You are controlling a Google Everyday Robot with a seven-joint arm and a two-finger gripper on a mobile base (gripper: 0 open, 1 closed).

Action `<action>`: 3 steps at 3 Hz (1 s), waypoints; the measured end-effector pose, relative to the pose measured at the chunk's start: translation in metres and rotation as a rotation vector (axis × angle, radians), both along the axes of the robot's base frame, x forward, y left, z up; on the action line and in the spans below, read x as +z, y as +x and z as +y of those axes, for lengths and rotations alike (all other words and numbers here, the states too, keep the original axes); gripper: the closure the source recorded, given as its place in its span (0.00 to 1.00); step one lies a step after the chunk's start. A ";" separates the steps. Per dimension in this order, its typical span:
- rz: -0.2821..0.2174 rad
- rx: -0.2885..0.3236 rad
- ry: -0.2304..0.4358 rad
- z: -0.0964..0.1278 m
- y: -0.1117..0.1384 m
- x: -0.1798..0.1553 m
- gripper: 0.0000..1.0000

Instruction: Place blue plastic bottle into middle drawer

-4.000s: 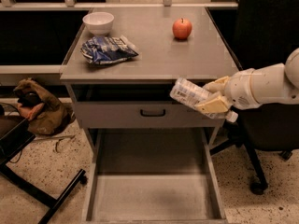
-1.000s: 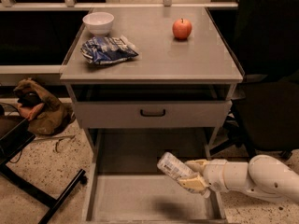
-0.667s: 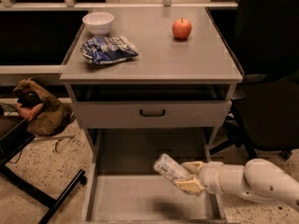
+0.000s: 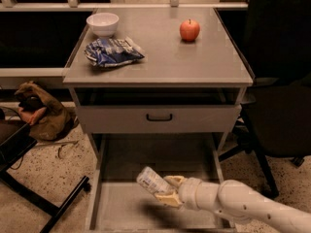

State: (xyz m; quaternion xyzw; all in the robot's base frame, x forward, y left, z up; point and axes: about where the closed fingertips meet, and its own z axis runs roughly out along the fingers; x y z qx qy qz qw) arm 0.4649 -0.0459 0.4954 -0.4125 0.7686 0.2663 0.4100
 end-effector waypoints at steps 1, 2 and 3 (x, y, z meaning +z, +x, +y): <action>-0.028 -0.024 -0.046 0.029 0.005 -0.018 1.00; -0.062 -0.061 -0.116 0.044 0.013 -0.030 1.00; -0.049 -0.108 -0.179 0.045 0.028 -0.046 1.00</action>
Offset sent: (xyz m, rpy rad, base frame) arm 0.0342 0.0522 -0.0422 -0.2152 -0.1304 -0.1469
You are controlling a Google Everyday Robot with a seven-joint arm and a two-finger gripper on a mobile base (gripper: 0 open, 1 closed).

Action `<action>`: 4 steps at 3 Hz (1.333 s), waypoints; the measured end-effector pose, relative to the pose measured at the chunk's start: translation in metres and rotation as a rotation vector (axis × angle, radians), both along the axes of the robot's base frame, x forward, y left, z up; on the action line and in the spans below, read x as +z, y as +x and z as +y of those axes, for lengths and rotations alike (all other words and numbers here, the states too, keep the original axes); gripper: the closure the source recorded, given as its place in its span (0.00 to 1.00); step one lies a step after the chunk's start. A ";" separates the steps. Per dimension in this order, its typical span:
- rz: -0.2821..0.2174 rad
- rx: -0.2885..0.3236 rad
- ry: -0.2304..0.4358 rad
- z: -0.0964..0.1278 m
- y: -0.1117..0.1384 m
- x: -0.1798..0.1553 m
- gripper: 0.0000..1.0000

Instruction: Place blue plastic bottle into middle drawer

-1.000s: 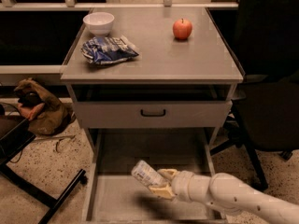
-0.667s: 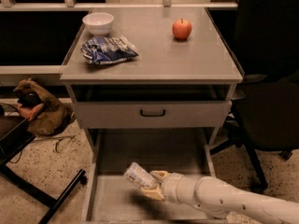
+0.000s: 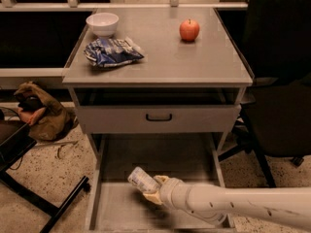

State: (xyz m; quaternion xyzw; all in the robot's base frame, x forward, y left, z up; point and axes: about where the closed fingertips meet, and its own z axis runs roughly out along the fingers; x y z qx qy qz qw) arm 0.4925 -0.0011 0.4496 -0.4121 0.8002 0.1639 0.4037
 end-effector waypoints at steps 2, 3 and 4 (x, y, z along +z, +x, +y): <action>0.124 -0.040 -0.090 -0.013 0.000 -0.041 1.00; 0.176 -0.067 -0.094 -0.025 -0.004 -0.055 1.00; 0.220 -0.075 -0.075 -0.030 -0.008 -0.065 1.00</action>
Offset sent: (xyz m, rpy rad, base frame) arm -0.0066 -0.0286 -0.0664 -0.1397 0.2137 -0.0613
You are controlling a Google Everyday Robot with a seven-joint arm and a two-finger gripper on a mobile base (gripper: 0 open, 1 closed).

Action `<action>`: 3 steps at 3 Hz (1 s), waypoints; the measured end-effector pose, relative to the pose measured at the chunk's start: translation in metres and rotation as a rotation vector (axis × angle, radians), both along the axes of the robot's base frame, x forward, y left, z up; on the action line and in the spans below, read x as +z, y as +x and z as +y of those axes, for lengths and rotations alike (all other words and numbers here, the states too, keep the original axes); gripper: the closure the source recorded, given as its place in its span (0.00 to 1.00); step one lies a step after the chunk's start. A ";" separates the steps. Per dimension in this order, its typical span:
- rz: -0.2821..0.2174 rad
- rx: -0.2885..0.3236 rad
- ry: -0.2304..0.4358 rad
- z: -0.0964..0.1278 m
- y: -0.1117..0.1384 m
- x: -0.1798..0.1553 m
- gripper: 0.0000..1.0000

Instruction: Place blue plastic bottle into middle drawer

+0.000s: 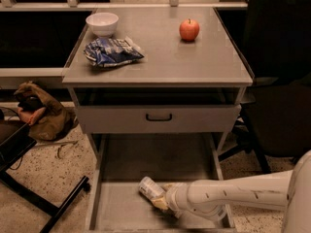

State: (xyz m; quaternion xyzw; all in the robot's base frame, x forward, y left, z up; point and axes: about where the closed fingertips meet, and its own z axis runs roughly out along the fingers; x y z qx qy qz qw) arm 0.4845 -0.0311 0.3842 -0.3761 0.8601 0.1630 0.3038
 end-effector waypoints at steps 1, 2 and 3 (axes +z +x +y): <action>0.001 0.002 0.001 0.000 0.000 0.000 0.81; 0.001 0.002 0.001 0.000 0.000 0.000 0.58; 0.001 0.002 0.001 0.001 0.000 0.000 0.35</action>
Offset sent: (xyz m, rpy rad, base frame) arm -0.0004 0.0005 -0.0001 0.0009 0.0014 0.0015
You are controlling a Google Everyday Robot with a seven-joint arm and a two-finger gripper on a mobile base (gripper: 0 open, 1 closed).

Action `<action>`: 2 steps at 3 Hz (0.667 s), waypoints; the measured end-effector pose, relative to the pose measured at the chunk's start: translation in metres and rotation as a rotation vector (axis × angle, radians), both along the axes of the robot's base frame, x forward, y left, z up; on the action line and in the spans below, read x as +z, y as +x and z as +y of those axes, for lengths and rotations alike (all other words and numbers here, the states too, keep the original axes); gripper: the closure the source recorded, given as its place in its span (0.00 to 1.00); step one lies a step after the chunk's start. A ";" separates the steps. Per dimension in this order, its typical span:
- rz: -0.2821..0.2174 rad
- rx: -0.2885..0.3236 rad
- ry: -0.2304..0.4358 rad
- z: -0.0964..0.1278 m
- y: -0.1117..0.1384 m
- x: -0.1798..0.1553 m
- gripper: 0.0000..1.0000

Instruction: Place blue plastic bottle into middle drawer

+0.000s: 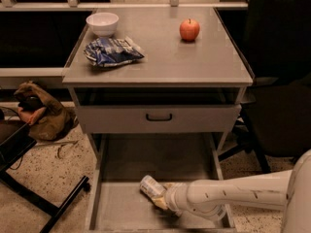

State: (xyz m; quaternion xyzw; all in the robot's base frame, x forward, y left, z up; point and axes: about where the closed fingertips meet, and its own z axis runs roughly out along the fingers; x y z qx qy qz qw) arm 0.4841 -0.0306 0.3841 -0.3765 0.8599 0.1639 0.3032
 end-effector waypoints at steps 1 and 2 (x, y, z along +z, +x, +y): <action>0.000 0.000 0.000 0.000 0.000 0.000 0.12; 0.000 0.000 0.000 0.000 0.000 0.000 0.00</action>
Offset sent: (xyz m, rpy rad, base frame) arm 0.0000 0.0000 0.0000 0.0000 0.0000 0.0000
